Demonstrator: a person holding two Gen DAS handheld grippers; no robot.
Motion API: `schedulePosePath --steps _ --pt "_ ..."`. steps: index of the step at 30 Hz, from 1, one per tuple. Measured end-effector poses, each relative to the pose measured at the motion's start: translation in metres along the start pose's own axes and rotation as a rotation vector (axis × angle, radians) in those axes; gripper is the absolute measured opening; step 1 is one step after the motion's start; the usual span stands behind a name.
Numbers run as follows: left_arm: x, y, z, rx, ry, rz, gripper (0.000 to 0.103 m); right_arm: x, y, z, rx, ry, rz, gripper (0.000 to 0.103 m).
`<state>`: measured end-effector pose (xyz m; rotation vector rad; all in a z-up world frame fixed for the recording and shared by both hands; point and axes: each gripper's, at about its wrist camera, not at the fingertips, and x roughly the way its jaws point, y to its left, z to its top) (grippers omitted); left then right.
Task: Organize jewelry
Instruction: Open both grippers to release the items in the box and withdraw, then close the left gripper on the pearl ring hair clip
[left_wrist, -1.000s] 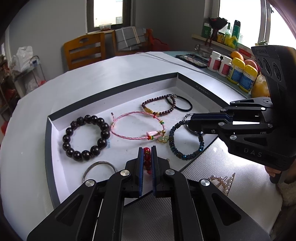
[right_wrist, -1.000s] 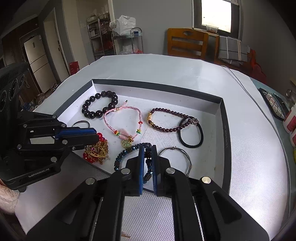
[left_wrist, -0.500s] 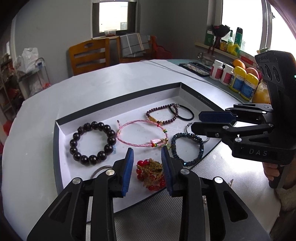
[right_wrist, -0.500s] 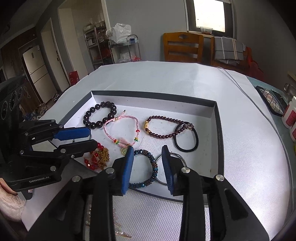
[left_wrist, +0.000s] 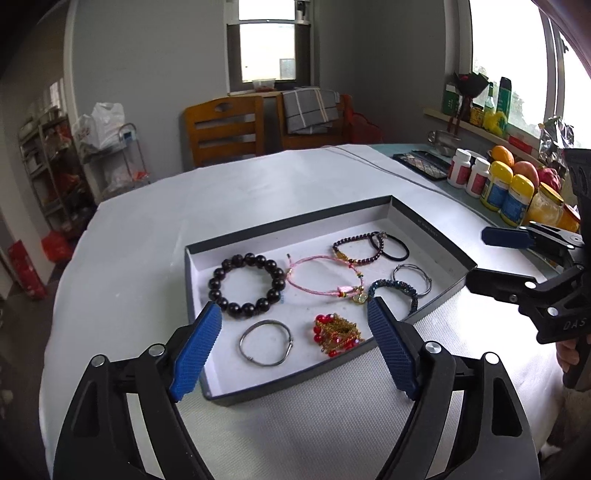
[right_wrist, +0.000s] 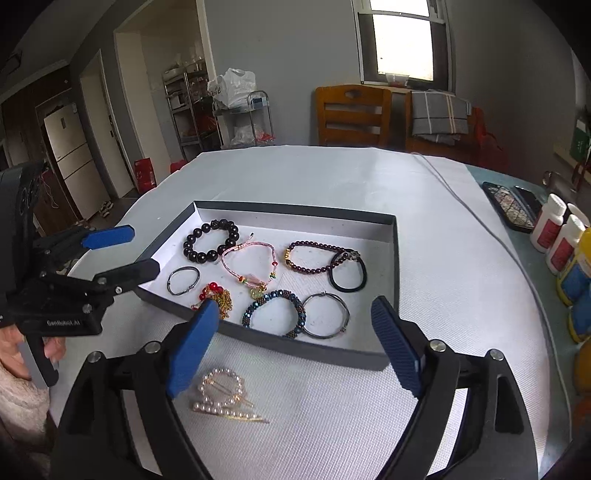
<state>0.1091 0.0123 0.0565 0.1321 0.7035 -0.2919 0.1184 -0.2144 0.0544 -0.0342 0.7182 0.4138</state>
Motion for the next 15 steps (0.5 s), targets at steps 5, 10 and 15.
schedulePosePath --steps 5,10,15 --pt "-0.028 0.006 -0.011 -0.016 -0.017 0.003 0.091 -0.027 0.008 -0.019 -0.032 -0.005 -0.027 0.093" --pt "-0.042 0.007 -0.029 -0.03 -0.012 0.012 0.094 -0.03 0.019 -0.041 -0.049 0.026 -0.034 0.097" --pt "-0.034 0.001 -0.05 -0.052 0.037 -0.024 0.095 -0.027 0.028 -0.065 -0.086 0.064 -0.051 0.097"
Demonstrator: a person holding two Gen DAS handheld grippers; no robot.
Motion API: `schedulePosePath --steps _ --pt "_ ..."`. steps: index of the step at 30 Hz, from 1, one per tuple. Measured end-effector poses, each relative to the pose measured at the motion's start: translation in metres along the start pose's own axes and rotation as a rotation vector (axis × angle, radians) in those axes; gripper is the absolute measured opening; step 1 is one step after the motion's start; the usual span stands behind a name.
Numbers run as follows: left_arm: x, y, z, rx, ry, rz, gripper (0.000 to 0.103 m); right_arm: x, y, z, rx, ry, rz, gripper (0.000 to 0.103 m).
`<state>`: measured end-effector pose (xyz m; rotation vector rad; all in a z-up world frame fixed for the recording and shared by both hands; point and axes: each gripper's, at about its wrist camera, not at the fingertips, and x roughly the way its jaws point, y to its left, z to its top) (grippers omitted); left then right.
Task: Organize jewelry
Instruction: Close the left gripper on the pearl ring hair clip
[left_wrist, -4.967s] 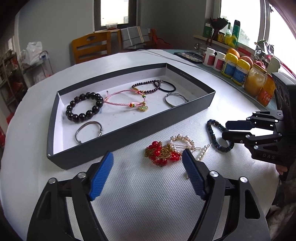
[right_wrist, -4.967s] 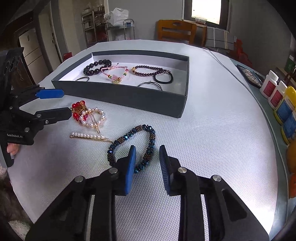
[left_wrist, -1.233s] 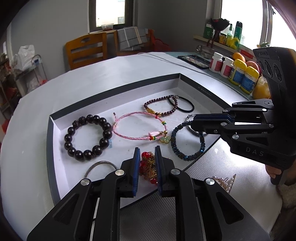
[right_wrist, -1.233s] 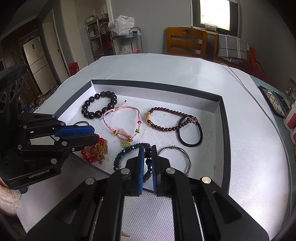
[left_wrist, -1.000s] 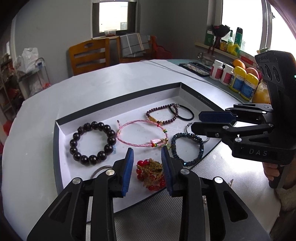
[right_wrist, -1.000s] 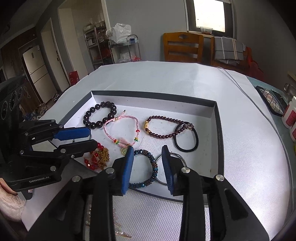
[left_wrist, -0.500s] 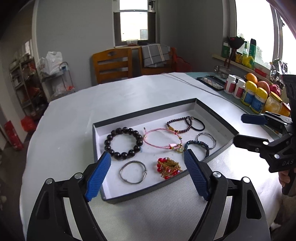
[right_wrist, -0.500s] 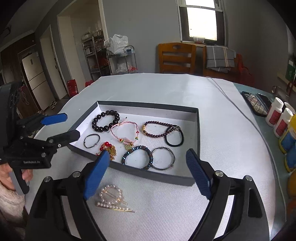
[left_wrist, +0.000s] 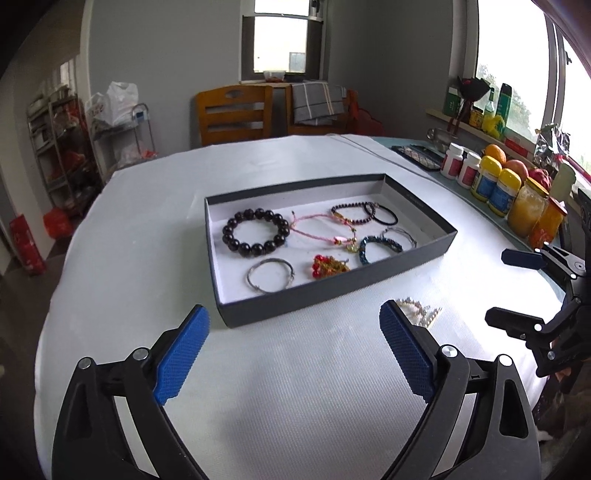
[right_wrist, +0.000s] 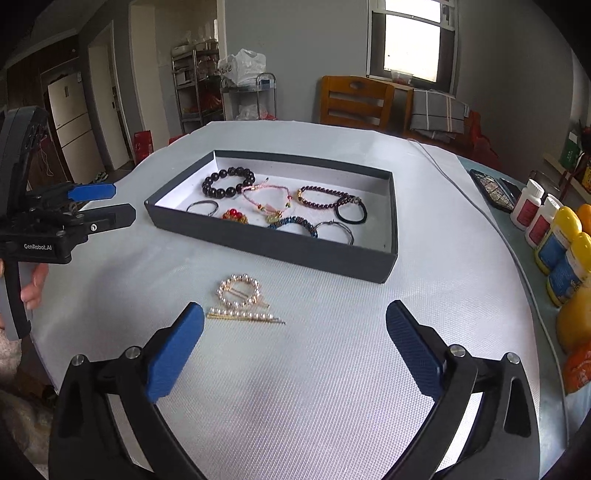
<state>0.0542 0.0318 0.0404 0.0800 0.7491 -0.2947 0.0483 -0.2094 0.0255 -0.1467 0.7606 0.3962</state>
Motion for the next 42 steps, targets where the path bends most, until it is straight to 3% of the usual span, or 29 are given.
schedulePosePath --steps 7,21,25,34,37,42 --pt "0.024 -0.024 -0.015 0.013 0.079 -0.06 0.095 0.01 -0.003 -0.024 0.008 0.069 0.001 0.097" --pt "0.052 -0.076 -0.013 0.082 0.121 -0.141 0.091 0.003 -0.018 -0.042 0.037 0.067 0.023 0.097" --pt "0.062 -0.089 -0.01 0.117 0.137 -0.148 0.072 0.002 -0.018 -0.043 0.031 0.062 0.036 0.097" --pt "0.078 -0.09 -0.007 0.099 0.164 -0.151 0.056 0.002 -0.013 -0.043 0.005 0.064 0.059 0.097" --pt "0.077 -0.093 -0.008 0.131 0.154 -0.137 0.041 0.004 -0.009 -0.041 0.0 0.066 0.07 0.097" --pt "0.073 -0.093 -0.011 0.155 0.143 -0.136 0.041 0.009 -0.002 -0.037 -0.005 0.072 0.075 0.097"
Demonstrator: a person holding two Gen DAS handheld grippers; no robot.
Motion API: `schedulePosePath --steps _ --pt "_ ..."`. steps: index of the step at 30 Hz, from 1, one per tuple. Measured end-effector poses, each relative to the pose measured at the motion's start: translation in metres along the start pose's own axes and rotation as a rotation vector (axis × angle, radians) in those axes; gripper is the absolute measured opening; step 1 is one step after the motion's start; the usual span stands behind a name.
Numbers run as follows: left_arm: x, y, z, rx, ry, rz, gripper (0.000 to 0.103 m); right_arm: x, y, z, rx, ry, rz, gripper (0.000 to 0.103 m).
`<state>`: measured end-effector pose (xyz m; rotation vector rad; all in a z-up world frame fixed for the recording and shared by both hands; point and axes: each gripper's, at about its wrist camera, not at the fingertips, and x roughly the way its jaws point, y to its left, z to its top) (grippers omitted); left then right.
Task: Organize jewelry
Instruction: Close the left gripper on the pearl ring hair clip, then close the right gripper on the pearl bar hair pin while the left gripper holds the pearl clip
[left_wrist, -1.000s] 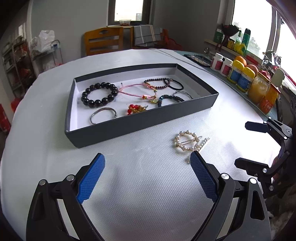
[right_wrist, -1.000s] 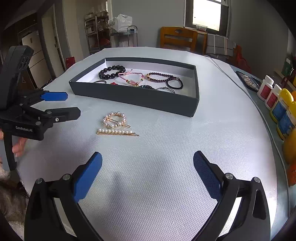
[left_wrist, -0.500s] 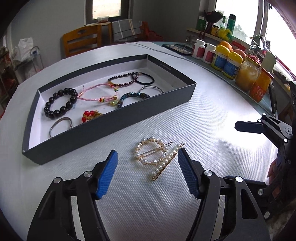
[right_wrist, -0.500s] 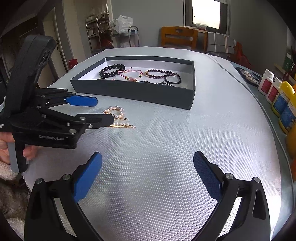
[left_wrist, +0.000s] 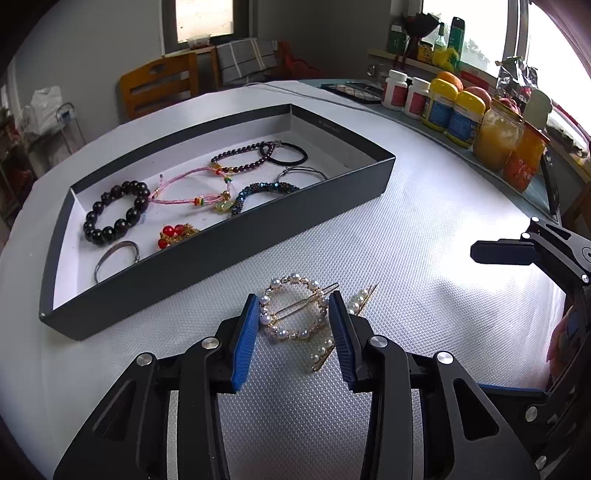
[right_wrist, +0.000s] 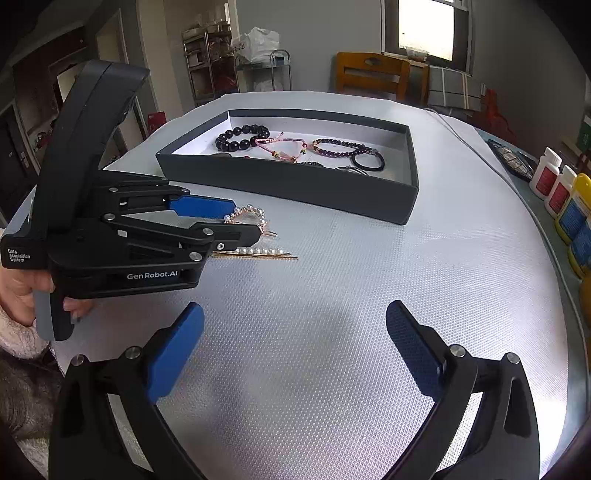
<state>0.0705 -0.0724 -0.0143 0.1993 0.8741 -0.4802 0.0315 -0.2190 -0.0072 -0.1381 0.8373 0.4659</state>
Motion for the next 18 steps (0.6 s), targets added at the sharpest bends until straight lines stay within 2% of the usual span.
schedulePosePath --steps 6,12,16,18 --pt "-0.024 0.015 -0.009 -0.024 -0.032 -0.003 0.04 0.009 0.008 0.009 -0.003 0.003 0.006 0.097" --pt "-0.047 0.04 -0.017 -0.073 -0.07 0.028 0.04 0.02 0.02 0.018 -0.023 0.016 0.009 0.096" --pt "-0.06 0.053 -0.021 -0.1 -0.101 0.03 0.04 0.03 0.029 0.025 -0.01 0.029 0.035 0.092" --pt "-0.064 0.056 -0.023 -0.108 -0.111 0.031 0.04 0.036 0.033 0.028 -0.004 0.04 0.019 0.092"
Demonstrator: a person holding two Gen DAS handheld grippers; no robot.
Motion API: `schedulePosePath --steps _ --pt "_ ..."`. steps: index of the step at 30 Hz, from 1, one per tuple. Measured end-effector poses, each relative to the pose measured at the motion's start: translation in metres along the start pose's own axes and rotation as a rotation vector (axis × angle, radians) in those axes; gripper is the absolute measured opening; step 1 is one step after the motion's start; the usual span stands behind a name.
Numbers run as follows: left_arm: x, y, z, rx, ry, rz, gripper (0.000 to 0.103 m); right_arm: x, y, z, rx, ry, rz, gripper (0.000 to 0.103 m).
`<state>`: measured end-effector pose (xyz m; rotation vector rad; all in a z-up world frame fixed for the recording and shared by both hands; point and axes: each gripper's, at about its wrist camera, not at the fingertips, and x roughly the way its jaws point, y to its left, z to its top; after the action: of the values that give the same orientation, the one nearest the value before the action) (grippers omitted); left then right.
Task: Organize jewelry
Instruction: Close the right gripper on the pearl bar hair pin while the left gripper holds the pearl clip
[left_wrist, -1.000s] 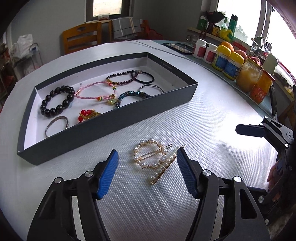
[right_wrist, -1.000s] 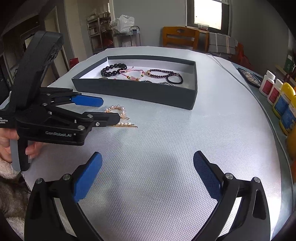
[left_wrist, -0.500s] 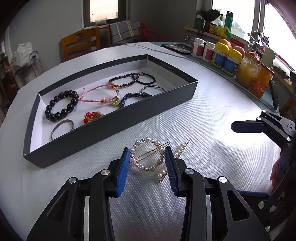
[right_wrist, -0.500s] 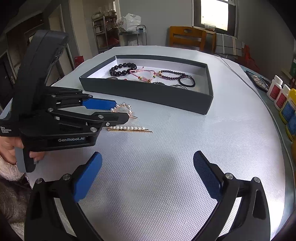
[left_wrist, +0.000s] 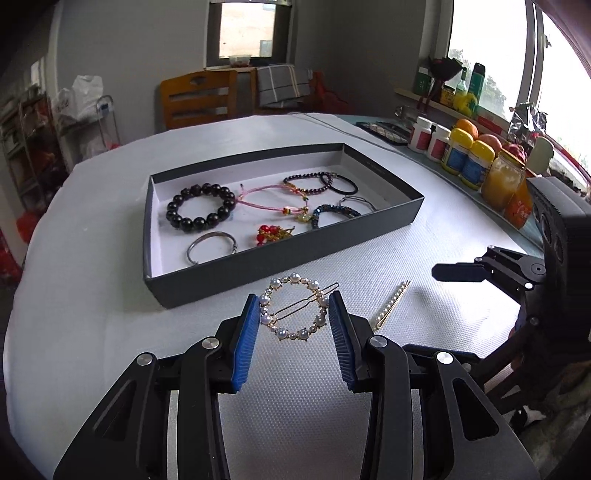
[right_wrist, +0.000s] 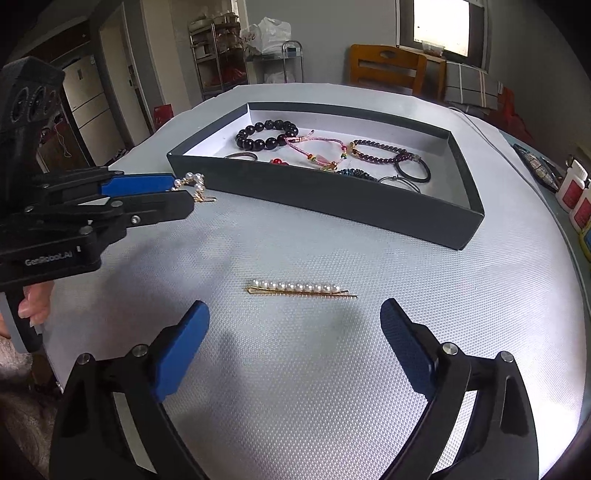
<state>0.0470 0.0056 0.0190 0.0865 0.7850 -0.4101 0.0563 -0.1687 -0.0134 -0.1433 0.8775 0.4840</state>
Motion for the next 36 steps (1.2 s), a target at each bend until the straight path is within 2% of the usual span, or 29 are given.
schedulePosePath --steps 6,11,13,28,36 --pt "-0.001 0.008 -0.006 -0.013 -0.002 -0.006 0.04 0.015 0.007 0.004 0.004 0.023 -0.054 0.081" --pt "-0.001 0.009 -0.008 -0.015 -0.004 -0.014 0.04 0.02 0.01 0.009 0.015 0.031 -0.078 0.079" --pt "-0.001 0.011 -0.009 -0.021 -0.004 -0.018 0.04 0.02 0.011 0.01 0.011 0.029 -0.077 0.069" --pt "0.0 0.011 -0.012 -0.008 -0.003 -0.022 0.04 0.012 0.007 0.008 0.032 0.011 -0.039 0.068" --pt "-0.008 0.015 -0.002 -0.004 -0.018 -0.016 0.04 -0.018 -0.005 0.015 0.055 -0.067 -0.007 0.068"
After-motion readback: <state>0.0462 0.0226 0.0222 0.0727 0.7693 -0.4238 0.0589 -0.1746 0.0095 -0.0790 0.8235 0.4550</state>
